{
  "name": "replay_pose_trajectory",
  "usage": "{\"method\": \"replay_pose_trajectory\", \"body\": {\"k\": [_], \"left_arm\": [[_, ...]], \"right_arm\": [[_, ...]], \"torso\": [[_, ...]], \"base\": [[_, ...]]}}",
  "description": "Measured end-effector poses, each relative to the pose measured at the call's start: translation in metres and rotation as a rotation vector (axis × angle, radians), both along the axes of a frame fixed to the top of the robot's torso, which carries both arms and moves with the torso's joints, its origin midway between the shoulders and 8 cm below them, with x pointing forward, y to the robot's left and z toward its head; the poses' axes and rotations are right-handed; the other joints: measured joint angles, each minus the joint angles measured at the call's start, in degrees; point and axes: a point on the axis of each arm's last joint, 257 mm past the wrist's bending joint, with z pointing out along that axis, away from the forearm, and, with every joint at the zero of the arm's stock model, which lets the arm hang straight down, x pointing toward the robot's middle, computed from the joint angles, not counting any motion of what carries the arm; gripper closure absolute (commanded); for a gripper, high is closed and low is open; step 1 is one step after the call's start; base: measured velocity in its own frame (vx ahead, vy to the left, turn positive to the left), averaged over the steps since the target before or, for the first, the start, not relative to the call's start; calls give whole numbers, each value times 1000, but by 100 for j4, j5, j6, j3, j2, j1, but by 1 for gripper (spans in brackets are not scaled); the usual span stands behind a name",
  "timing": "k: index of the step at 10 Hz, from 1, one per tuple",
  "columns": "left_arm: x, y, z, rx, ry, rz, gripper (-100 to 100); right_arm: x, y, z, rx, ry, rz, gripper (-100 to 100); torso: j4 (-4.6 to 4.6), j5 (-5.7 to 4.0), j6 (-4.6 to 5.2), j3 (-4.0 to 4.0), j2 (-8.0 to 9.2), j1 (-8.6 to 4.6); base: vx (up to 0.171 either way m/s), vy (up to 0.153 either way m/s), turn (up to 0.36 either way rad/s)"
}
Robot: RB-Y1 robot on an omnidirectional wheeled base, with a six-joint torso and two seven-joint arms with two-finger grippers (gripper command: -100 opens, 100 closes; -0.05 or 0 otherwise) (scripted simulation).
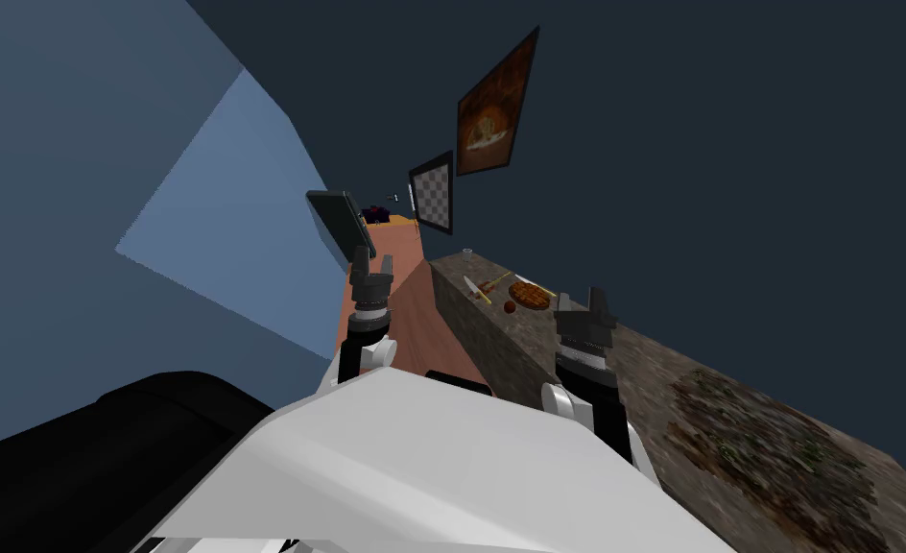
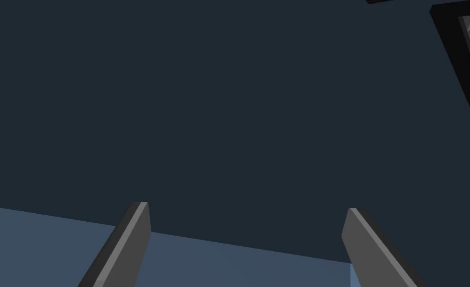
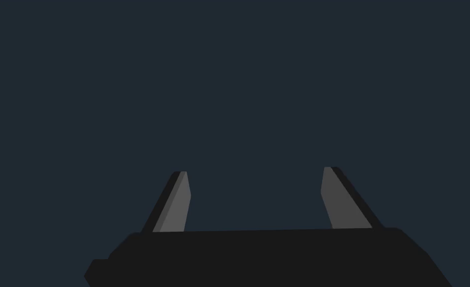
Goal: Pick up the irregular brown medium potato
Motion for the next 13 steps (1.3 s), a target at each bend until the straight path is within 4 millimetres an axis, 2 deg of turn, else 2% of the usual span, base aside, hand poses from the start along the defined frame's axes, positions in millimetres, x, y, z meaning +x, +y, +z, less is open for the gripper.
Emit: {"method": "replay_pose_trajectory", "body": {"k": [6, 13], "left_arm": [[0, 0, 0, 0, 0, 0, 0], [0, 0, 0, 0, 0, 0, 0]], "right_arm": [[10, 24, -10, -219, 37, 35, -100], [24, 48, -43, -516, 90, 63, -100]], "torso": [[3, -3, -1, 7, 13, -15], [2, -3, 1, 5, 8, -13]], "base": [[-30, -23, 148], [-31, -29, 136]]}}
